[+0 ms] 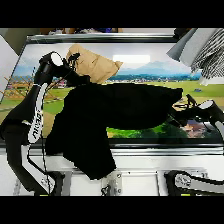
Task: Fold the clothes and pants, and hang the long-sleeved shirts on hangers.
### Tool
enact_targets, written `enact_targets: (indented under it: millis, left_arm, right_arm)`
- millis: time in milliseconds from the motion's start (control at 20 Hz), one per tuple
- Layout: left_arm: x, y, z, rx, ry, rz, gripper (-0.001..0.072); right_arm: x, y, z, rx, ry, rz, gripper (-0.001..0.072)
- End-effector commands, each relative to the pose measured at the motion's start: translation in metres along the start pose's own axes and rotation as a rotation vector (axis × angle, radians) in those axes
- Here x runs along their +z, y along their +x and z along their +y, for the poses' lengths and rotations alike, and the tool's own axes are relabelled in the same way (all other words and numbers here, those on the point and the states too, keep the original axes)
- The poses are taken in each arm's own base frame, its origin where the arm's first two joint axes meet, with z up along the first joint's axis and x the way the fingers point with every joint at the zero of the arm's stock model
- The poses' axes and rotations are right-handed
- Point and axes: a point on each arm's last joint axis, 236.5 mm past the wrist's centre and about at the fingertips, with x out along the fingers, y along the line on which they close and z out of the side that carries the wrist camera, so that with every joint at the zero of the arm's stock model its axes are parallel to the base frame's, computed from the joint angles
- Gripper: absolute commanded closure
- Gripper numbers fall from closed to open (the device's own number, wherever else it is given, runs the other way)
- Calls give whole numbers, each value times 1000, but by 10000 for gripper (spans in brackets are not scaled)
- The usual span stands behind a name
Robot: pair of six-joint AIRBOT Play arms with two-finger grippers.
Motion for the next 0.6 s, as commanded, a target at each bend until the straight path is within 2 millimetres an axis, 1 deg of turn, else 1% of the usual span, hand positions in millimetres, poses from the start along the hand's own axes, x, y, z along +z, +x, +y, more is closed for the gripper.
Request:
enact_targets:
  millis: [0,50,100,150,200,300,400,450,500,550]
  left_arm:
    - [1,0,0,1,0,-5,690]
    - [1,0,0,1,0,-3,690]
    - [1,0,0,1,0,-2,690]
    - [1,0,0,1,0,-3,690]
    - [2,0,1,2,-1,-8,690]
    - [11,-1,2,2,-3,-45,690]
    - [28,-10,-1,3,6,-111,691]
    - [41,-19,-4,2,17,-161,691]
    - [53,-29,-9,0,30,-211,691]
    - [66,-42,-14,-3,42,-262,691]
  right_arm:
    - [-7,20,17,19,-44,-10,289]
    - [-8,19,21,21,-83,-8,587]
    - [-9,14,25,27,-127,-9,692]
    - [-7,2,32,40,-159,-18,693]
    - [-6,-15,42,50,-209,-28,694]
    - [-11,-62,75,84,-316,-51,694]
    - [-28,-118,126,161,-392,-98,694]
    - [-38,-140,155,218,-420,-137,694]
    - [-52,-157,188,293,-447,-169,695]
    - [-72,-168,223,378,-492,-190,695]
